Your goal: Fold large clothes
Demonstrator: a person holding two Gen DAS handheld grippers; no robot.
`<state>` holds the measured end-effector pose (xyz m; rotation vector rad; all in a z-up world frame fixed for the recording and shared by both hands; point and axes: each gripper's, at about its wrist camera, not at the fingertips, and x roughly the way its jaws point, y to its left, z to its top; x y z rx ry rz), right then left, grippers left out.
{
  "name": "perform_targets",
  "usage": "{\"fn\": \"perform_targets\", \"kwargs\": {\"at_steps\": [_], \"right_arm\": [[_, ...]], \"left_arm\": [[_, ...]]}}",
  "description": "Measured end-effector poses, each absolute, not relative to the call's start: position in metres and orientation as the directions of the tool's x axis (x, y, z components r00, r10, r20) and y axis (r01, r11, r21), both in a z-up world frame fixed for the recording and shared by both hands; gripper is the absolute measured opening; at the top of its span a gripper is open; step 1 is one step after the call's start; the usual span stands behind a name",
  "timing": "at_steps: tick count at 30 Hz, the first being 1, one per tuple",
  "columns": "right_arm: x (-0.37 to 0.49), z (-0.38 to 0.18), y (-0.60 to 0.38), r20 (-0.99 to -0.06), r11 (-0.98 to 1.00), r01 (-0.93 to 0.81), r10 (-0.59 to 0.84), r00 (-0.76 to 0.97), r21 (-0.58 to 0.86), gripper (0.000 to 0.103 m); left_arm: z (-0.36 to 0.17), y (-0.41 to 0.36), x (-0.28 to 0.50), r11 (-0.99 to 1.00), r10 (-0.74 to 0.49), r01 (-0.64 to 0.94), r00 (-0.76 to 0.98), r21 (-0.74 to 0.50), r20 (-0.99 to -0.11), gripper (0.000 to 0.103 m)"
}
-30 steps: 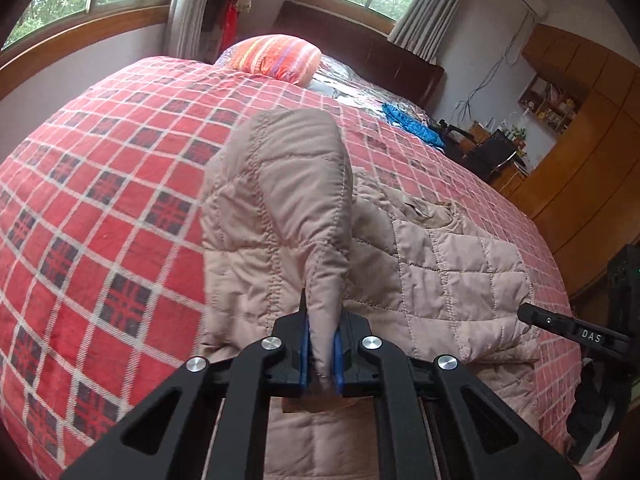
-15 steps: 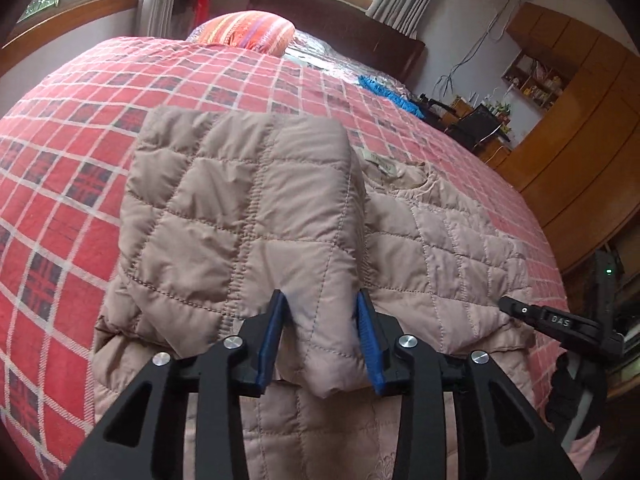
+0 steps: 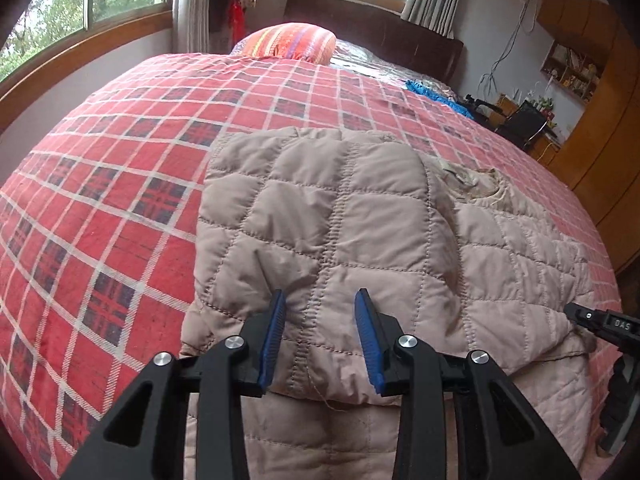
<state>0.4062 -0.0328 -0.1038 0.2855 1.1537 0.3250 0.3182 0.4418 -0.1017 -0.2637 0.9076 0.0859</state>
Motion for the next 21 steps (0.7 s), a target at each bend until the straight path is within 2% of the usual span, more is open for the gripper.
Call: {"fn": "perform_targets", "kwargs": {"at_steps": [6,12,18,21], "right_arm": [[0.396,-0.075,-0.060,-0.824,0.920,-0.057,0.375,0.424,0.389,0.005],[0.409,-0.112,-0.058,-0.884,0.938,-0.007,0.329,0.332,0.347,0.005],[0.389,-0.071,-0.056,-0.864,0.962,-0.030,0.257,0.432,0.271,0.010],[0.380,-0.055,-0.051,-0.835,0.954,-0.073,0.292,0.466,0.292,0.010]], "left_arm": [[-0.100,0.444,0.317,0.965,-0.035,-0.182,0.622,-0.188,-0.783,0.036],[-0.114,0.433,0.323,0.979,0.006,-0.167,0.606,-0.120,-0.795,0.036],[-0.089,0.431,0.309,0.976,0.003,-0.169,0.639,-0.137,-0.770,0.036],[-0.068,0.419,0.298,0.981,-0.019,-0.129,0.681,-0.145,-0.732,0.043]]}}
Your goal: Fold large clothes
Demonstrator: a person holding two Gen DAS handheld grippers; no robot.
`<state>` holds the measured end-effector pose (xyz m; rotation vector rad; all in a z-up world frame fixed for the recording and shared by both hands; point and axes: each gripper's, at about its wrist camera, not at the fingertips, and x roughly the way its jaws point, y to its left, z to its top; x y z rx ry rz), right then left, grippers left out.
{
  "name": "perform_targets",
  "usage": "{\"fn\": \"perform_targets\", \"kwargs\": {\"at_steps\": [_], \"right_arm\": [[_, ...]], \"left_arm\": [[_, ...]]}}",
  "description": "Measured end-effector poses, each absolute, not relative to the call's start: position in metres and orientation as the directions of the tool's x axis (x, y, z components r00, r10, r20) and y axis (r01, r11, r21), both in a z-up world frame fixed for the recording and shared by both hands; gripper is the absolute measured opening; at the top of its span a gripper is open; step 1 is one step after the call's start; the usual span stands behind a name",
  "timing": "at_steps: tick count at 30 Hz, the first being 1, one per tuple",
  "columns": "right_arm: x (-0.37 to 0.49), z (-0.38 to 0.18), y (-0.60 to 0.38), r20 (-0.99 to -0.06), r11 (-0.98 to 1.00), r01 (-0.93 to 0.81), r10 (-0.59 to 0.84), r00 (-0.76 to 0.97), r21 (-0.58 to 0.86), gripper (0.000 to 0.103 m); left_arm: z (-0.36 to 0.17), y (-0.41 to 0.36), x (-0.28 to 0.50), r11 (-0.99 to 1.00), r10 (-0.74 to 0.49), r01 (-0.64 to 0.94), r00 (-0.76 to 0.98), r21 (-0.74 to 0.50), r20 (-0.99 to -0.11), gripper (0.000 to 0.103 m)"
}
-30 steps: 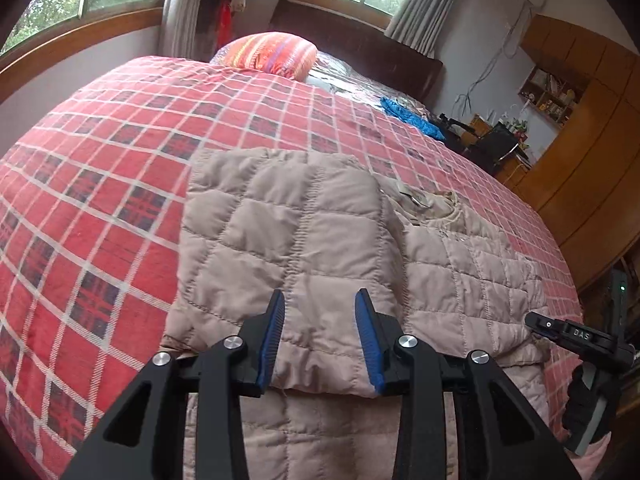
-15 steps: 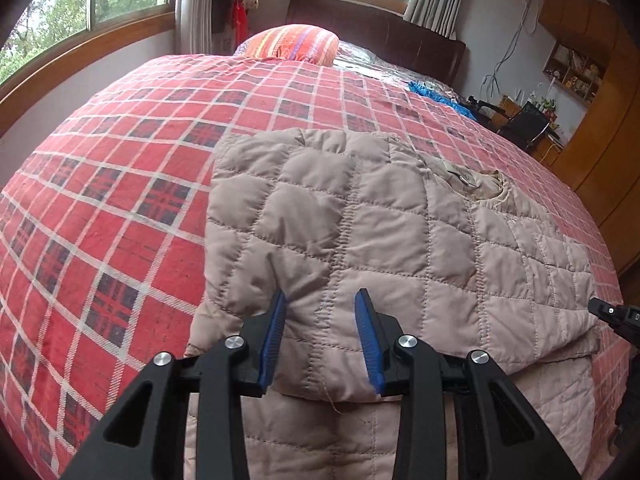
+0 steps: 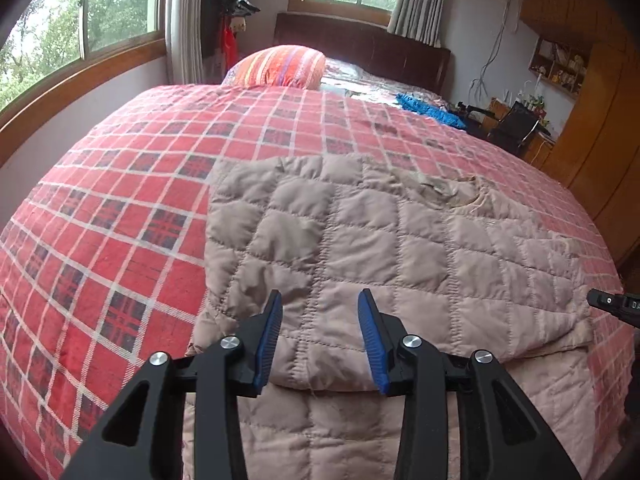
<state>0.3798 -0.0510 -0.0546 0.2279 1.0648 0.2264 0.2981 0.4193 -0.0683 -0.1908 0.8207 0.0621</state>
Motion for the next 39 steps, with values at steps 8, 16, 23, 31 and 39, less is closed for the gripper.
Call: {"fn": "perform_targets", "kwargs": {"at_steps": [8,16,23,31,39], "right_arm": [[0.395,-0.083,-0.029,-0.871,0.957,-0.097,0.291,0.397,0.275,0.010],[0.404,-0.116,-0.024,-0.908,0.970,-0.068,0.242,0.341,0.233,0.007],[0.400,-0.109,-0.029,-0.891,0.962,-0.071,0.270,0.365,0.263,0.009],[0.321,-0.033,-0.051,-0.808,0.930,-0.235,0.363,0.464,0.283,0.048],[0.219,-0.049,-0.107,-0.828,0.920,-0.264,0.380,0.413,0.291,0.054]], "left_arm": [[-0.104,0.403,0.317,0.990,0.008,-0.118,0.611,-0.081,-0.792,0.044],[-0.119,0.406,0.320,0.992,0.009,-0.106,0.604,-0.069,-0.797,0.046],[-0.118,0.397,0.321,0.995,0.060,-0.104,0.600,-0.004,-0.798,0.046],[-0.057,0.425,0.240,0.997,0.030,-0.070,0.636,-0.018,-0.771,0.055],[-0.078,0.475,0.118,0.992,0.108,-0.119,0.572,0.048,-0.813,0.062]]}}
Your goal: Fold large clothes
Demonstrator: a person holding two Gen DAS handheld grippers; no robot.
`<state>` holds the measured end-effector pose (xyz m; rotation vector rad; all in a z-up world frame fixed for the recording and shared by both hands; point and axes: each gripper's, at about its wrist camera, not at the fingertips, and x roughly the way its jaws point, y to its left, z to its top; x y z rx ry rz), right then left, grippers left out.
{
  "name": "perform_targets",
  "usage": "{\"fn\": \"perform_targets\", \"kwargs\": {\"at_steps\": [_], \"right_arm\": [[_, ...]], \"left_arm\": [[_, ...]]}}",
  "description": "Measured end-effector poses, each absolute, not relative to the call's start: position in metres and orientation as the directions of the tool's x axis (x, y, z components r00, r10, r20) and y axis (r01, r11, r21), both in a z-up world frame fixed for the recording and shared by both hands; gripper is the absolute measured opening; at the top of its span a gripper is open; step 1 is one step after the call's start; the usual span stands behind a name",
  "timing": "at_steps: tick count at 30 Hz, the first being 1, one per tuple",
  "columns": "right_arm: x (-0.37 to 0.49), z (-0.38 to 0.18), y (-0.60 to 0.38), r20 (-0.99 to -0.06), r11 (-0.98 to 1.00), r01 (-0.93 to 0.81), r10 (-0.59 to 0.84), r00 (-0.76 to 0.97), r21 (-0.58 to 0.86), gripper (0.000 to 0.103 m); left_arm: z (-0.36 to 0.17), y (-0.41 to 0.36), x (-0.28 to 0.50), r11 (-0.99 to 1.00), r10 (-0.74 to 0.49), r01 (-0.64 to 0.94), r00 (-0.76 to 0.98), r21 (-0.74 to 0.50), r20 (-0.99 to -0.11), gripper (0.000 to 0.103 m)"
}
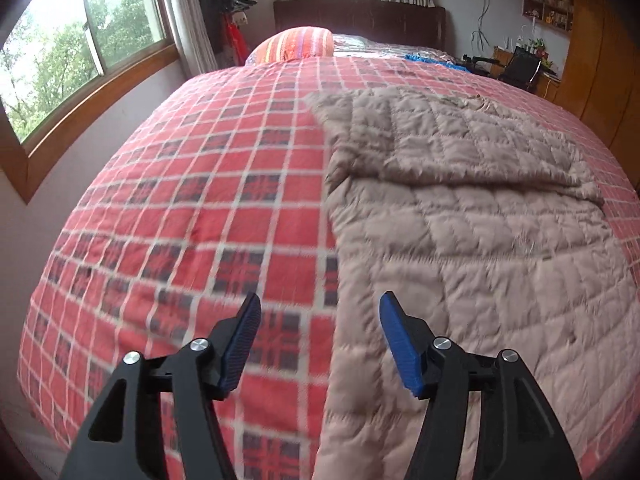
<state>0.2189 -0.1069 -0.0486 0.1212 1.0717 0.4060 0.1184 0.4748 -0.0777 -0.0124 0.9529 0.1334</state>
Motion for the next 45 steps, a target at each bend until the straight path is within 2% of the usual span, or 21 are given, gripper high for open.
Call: {"fn": "perform_targets", "kwargs": {"at_steps": [12,23,26,27,29,33,35,37,45], "right_arm": [[0.117,-0.082,-0.145,-0.846,0.923,-0.229,0.377,0.378,0.310,0.059],[0.101,-0.123,-0.167,-0.864,0.915,-0.140,0.404,0.300,0.379,0.059],[0.102,-0.129,-0.166,-0.862,0.911,-0.142,0.413,0.294,0.388,0.059],[0.102,-0.129,-0.167,-0.861,0.910,-0.143,0.414,0.297,0.388,0.058],[0.101,-0.128,-0.165,-0.862,0.913,-0.150,0.408,0.300,0.379,0.046],[0.096,-0.127,-0.158,-0.867,0.916,-0.184,0.398,0.301,0.357,0.033],[0.094,-0.126,-0.156,-0.860,0.910,-0.194,0.411,0.303,0.367,0.021],[0.094,-0.126,-0.153,-0.857,0.907,-0.195,0.417,0.303,0.372,0.016],[0.092,-0.123,-0.156,-0.840,0.902,-0.178,0.431,0.329,0.393,0.011]], "left_arm": [[-0.107,0.486,0.017,0.988,0.024,-0.141,0.518,-0.058,-0.855,0.065],[-0.134,0.475,0.008,0.979,-0.114,-0.100,0.466,-0.180,-0.878,0.067],[-0.135,0.470,0.007,0.980,-0.119,-0.087,0.473,-0.181,-0.873,0.067],[-0.136,0.468,0.007,0.979,-0.126,-0.080,0.473,-0.185,-0.872,0.066],[-0.136,0.466,0.007,0.979,-0.135,-0.071,0.471,-0.190,-0.872,0.066],[-0.135,0.464,0.005,0.980,-0.133,-0.070,0.474,-0.188,-0.870,0.058],[-0.134,0.463,0.003,0.980,-0.130,-0.069,0.478,-0.185,-0.868,0.042],[-0.132,0.462,0.001,0.979,-0.142,-0.060,0.488,-0.196,-0.861,0.030],[-0.127,0.461,-0.002,0.975,-0.158,-0.054,0.519,-0.217,-0.840,0.018]]}}
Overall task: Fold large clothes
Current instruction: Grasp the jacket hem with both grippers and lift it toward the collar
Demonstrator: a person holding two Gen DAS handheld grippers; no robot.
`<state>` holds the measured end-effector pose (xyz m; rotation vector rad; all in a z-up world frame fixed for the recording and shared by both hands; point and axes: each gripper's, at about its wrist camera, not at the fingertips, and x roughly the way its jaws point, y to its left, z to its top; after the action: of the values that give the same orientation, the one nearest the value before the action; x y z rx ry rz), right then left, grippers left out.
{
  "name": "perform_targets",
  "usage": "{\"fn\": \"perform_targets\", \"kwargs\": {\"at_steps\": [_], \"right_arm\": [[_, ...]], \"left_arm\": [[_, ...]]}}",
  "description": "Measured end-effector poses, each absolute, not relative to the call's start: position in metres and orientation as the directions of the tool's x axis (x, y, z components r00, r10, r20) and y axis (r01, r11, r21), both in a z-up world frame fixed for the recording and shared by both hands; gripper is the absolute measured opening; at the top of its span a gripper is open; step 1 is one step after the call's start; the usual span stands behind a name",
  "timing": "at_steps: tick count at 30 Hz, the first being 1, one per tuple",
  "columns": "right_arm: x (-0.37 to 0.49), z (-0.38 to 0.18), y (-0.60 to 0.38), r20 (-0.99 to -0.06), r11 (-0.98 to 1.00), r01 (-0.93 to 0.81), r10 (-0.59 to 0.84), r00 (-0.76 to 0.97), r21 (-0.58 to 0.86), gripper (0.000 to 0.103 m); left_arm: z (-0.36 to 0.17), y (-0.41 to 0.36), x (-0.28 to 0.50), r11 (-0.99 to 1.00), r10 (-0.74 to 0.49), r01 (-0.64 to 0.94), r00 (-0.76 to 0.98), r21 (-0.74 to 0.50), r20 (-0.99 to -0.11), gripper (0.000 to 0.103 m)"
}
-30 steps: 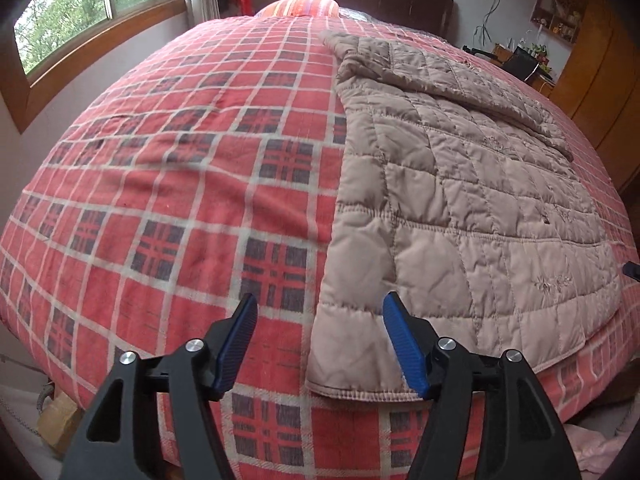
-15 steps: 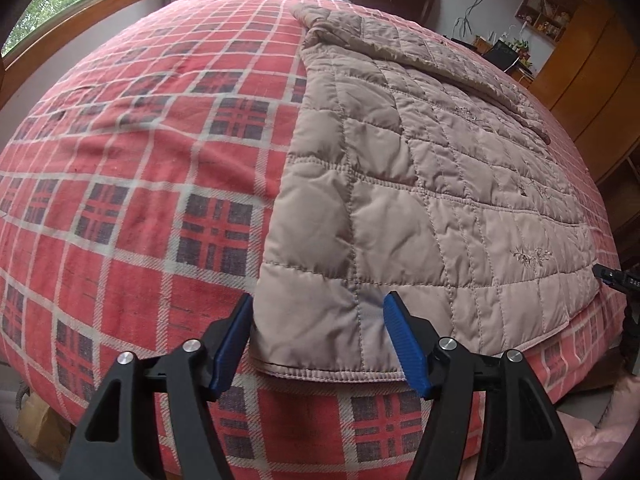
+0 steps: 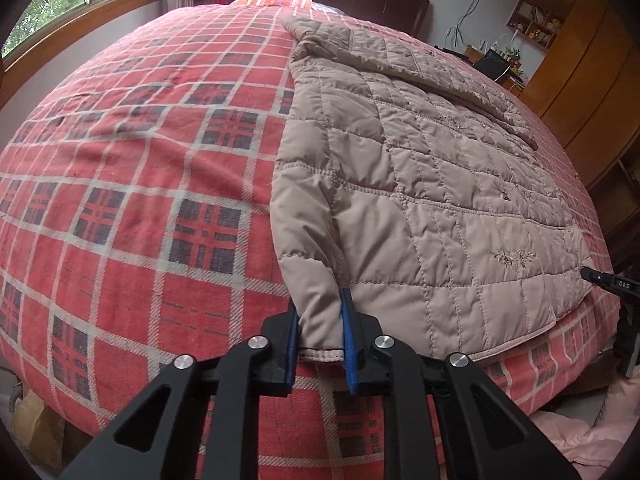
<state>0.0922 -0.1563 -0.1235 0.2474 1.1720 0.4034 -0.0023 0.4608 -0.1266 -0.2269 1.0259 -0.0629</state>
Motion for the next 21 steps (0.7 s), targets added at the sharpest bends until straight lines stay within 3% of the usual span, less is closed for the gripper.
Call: {"fn": "perform_targets", "kwargs": {"at_steps": [10,21], "right_arm": [[0.099,-0.066,-0.160,-0.741,0.850,-0.251,0.526,0.418,0.462,0.009],[0.172,-0.017,-0.158,-0.671,0.809,-0.260,0.584,0.457,0.527,0.009]], "left_arm": [[-0.070,0.456,0.007,0.962,-0.224,0.021,0.627,-0.272,-0.746,0.015],[-0.017,0.464,0.086,0.964,-0.194,0.015,0.721,-0.265,-0.665,0.015]]}}
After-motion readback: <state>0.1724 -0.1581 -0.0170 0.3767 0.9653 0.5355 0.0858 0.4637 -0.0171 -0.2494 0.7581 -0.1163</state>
